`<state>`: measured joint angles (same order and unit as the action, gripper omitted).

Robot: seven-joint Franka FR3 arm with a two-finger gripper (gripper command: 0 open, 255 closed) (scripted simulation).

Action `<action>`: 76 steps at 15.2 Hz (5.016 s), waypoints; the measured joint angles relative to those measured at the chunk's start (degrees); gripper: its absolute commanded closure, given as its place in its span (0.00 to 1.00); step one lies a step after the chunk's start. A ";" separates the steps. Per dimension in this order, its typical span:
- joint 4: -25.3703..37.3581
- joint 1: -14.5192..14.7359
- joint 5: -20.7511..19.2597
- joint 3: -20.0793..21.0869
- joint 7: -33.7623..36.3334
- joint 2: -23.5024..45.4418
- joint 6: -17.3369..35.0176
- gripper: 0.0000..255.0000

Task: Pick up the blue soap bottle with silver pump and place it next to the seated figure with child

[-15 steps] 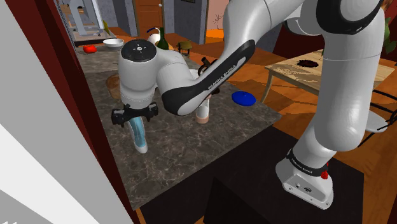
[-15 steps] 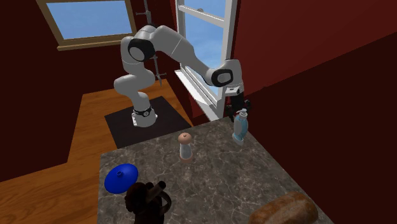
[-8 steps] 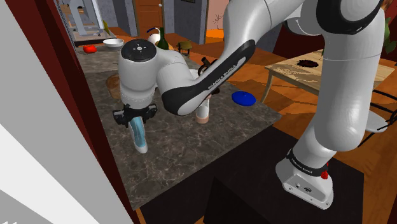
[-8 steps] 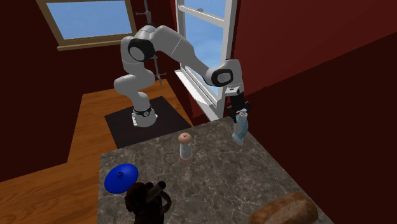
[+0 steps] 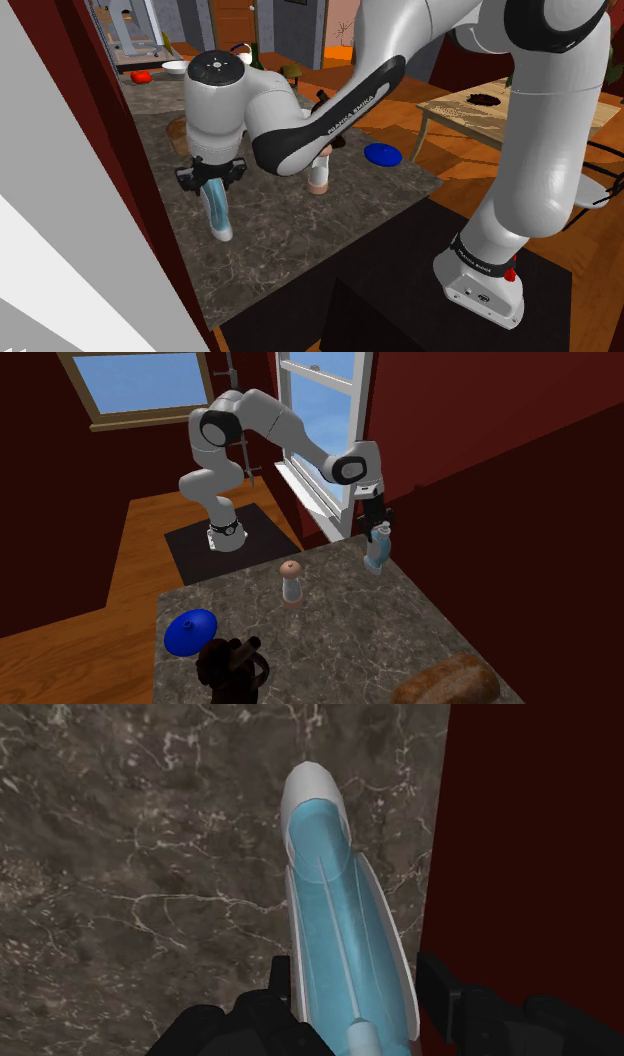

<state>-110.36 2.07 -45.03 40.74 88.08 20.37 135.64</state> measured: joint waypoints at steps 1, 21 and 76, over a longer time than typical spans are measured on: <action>0.13 -0.27 0.69 0.32 -0.60 -0.52 -0.39 1.00; 6.76 -3.22 11.71 4.64 -10.57 -7.60 -10.15 1.00; 14.51 -19.84 39.27 -6.53 -51.14 -26.62 -22.42 1.00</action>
<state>-95.85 -17.78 -5.76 34.21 36.94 -6.25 113.23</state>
